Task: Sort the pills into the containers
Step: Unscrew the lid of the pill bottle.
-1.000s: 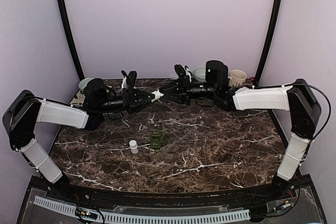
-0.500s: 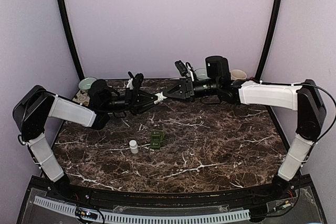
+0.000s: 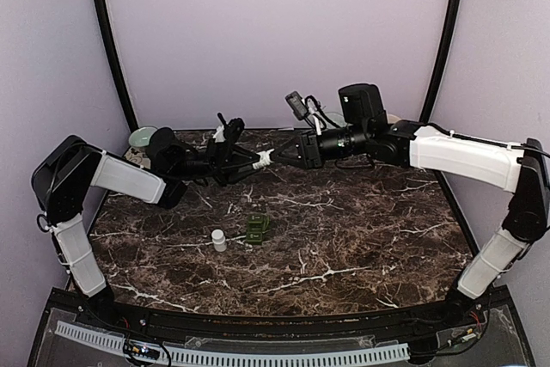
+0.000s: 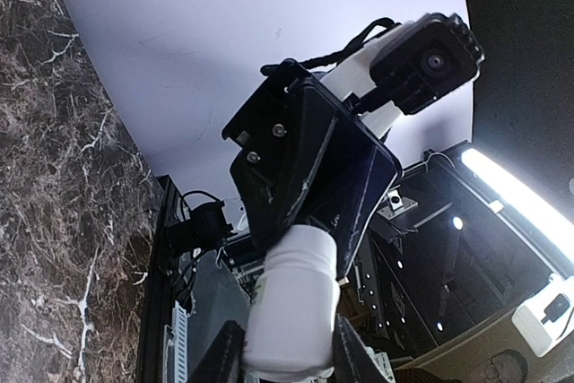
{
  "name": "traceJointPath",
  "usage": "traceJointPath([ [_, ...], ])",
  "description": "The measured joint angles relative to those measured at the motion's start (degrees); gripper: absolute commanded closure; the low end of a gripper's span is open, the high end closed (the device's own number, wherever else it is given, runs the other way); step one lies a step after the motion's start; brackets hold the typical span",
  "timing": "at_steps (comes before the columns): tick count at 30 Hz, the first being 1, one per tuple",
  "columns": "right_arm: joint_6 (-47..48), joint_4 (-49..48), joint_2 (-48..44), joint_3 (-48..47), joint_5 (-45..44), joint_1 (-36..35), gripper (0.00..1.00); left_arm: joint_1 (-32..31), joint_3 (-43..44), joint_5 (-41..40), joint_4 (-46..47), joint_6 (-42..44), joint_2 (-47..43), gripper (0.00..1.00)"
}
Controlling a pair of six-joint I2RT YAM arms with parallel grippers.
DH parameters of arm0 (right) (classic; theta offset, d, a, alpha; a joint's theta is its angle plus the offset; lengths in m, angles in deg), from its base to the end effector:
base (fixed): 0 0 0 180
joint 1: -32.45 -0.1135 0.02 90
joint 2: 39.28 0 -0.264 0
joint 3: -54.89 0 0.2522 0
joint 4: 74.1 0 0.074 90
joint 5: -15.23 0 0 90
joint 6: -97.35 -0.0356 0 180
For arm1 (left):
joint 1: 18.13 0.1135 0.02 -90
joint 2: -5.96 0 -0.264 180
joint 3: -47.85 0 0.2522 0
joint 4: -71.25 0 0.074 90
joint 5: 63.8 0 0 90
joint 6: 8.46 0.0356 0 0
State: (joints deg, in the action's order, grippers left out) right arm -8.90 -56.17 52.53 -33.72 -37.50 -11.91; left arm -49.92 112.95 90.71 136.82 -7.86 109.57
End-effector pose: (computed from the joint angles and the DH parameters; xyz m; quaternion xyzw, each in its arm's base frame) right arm 0.2535 0.2780 0.3264 -0.3651 0.7143 0.4979 0.3296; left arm 0.2882 -0.2164 0.2537 0.1861 0.6062 -0.7652 0.1114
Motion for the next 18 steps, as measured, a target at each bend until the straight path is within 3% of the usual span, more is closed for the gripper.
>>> traceJointPath([
  [8,10.95,6.84,-4.94,-0.22,-16.85,-6.6,1.0,0.0,2.16,4.7,3.23,-5.03,1.14,1.0],
  [18,18.6,4.85,-9.18,5.88,-36.44,-13.75,1.0,-0.52,4.98,7.89,5.66,-10.84,4.81,1.0],
])
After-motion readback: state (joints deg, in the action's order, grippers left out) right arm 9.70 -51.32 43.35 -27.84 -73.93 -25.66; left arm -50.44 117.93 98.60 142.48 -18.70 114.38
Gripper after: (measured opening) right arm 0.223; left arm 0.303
